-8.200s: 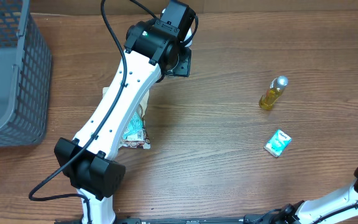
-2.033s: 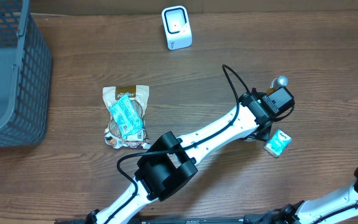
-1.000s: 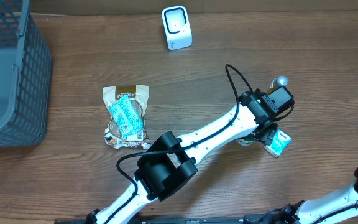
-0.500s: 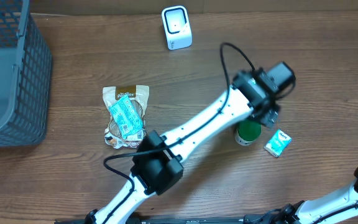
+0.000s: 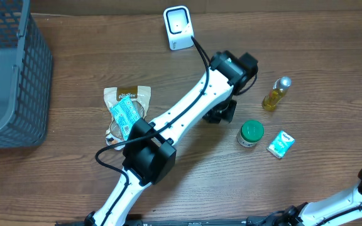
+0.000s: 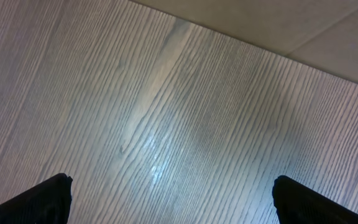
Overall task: Scan the item barcode
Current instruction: 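Lower the jar beside the yellow bottle and open the left gripper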
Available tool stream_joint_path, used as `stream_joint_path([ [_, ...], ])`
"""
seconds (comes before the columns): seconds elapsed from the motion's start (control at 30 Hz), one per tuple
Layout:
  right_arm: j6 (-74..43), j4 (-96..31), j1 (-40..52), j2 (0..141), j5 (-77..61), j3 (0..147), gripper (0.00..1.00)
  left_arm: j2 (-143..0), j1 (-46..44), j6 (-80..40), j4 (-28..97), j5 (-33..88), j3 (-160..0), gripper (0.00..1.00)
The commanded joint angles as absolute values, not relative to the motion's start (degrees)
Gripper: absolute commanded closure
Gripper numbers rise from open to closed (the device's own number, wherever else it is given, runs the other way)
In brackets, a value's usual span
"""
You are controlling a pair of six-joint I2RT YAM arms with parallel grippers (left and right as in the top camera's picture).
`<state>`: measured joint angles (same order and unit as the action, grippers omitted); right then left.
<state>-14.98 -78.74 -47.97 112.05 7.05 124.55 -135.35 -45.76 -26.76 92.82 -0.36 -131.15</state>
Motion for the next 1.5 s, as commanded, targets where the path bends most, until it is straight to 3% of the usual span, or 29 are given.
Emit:
stream_joint_path([
  [0.0,-14.98,-78.54,-48.01,111.24,7.4,125.1,0.0,-134.26,-47.2,-24.34,92.38,1.93,-125.14,0.96],
  [0.2,-14.98,-78.54,-48.01,111.24,7.4,125.1,0.0,-134.26,-47.81,-20.73,86.72,11.25,-116.51,0.96],
  [0.5,-14.98,-78.54,-48.01,111.24,7.4,125.1,0.0,-134.26,-48.12,-19.27,78.5,28.53,-115.63,0.96],
  [1.07,-14.98,-78.54,-48.01,111.24,7.4,125.1,0.0,-134.26,-49.52,-30.35,55.27,27.92,-115.55,0.96],
  [1.47,-14.98,-78.54,-48.01,111.24,7.4,125.1,0.0,-134.23,-50.78,-29.54,51.11,27.94,-115.79,0.96],
])
